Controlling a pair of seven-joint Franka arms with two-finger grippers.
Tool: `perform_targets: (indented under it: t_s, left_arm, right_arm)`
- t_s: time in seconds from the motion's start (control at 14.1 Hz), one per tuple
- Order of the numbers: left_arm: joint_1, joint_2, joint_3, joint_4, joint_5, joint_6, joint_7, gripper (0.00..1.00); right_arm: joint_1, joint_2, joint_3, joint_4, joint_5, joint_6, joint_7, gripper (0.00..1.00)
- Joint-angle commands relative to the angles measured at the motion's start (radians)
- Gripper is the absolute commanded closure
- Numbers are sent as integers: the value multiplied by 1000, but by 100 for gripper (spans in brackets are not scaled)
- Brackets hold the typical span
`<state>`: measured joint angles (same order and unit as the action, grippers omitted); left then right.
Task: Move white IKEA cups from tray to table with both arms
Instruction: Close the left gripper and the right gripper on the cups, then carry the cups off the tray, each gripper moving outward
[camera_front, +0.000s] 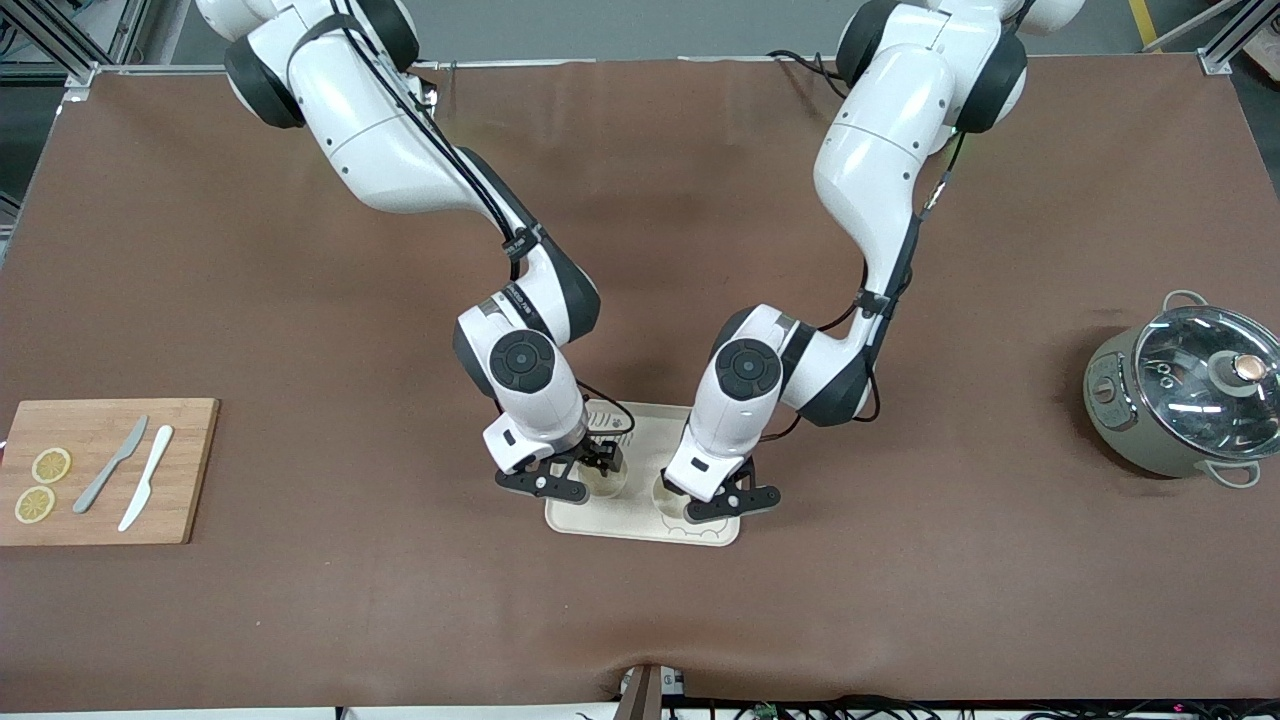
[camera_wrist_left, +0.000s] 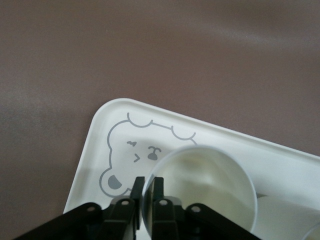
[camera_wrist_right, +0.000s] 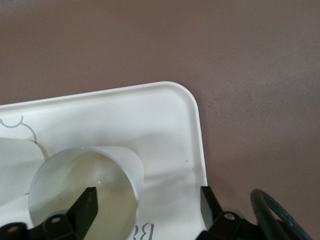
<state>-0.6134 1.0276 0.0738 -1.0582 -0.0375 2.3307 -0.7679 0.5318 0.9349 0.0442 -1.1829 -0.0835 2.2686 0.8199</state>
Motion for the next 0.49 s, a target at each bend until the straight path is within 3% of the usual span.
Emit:
perform_targets:
  t_s: [0.0,0.07,0.21,0.42]
  left_arm:
    - [10,-119,6,-54,22,-146,-31,100]
    - [17,-206,6,-99,13,-230,-15,100]
    - [88,-358,-18,-187,8,-350,66,100]
    - [176,-562,-32,-368,7,-375,212,100]
  right_arm:
    - [-1,18,0,29,-24,0,27,65]
    - [-1,18,2,29,-24,0,27,73]
    - [-1,18,0,29,-25,0,22,78]
    - [-1,18,0,29,-29,-1,18,100]
